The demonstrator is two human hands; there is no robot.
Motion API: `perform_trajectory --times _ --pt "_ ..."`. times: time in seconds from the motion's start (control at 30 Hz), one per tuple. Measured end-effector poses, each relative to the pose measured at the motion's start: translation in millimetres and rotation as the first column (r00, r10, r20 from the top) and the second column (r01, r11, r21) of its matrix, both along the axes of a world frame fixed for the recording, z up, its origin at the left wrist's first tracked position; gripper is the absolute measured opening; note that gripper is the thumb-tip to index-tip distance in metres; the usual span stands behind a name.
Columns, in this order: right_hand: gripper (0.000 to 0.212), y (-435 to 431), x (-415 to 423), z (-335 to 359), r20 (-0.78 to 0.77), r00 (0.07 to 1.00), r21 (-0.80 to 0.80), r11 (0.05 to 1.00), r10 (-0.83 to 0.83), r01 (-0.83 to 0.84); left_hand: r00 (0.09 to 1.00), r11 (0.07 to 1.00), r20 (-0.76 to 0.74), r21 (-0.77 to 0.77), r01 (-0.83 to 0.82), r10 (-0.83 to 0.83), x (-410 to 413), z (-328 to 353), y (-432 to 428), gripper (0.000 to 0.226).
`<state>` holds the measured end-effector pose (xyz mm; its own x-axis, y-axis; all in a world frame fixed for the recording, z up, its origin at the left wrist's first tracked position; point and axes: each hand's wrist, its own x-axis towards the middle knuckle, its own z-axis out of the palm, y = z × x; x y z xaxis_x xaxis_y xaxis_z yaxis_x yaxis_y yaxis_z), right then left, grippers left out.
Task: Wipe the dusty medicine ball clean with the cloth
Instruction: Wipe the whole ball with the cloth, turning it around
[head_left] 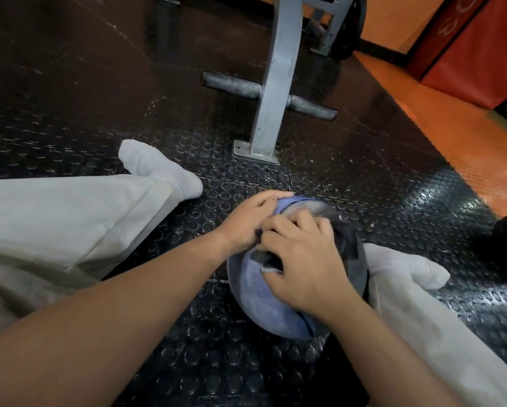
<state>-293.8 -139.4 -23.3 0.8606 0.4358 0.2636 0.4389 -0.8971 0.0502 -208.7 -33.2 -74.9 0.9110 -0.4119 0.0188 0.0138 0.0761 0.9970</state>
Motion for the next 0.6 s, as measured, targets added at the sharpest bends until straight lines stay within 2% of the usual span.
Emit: perform_trajectory --times 0.1,0.2,0.3,0.37,0.47,0.53,0.6 --pt "0.023 -15 3 6 -0.072 0.996 0.079 0.996 0.045 -0.039 1.0 0.999 0.009 0.03 0.014 -0.014 -2 3 -6 0.029" --pt "0.01 -28 7 2 -0.008 0.99 0.243 0.96 -0.14 0.137 1.0 0.997 0.021 0.075 -0.025 0.023 -3 7 -22 0.031" --pt "0.013 -34 4 -7 0.092 0.94 0.34 0.898 -0.328 0.28 0.999 0.98 0.039 0.195 -0.036 0.029 1 14 -35 0.032" --pt "0.02 -40 -2 -7 0.127 0.953 0.373 0.903 -0.277 0.213 0.999 0.969 0.047 0.245 -0.01 -0.002 2 18 -40 0.031" --pt "0.016 -52 -16 -3 0.124 0.992 0.342 0.939 0.005 -0.048 0.997 0.95 0.062 0.312 0.013 -0.034 3 21 -43 0.03" --pt "0.011 -64 -17 -2 0.079 0.988 0.32 0.935 0.134 -0.152 0.997 0.945 0.071 0.326 0.017 -0.043 3 23 -45 0.031" --pt "0.013 -74 -10 -5 0.1 0.993 0.381 0.92 0.06 -0.094 0.996 0.943 0.087 0.333 -0.001 -0.029 2 25 -48 0.032"
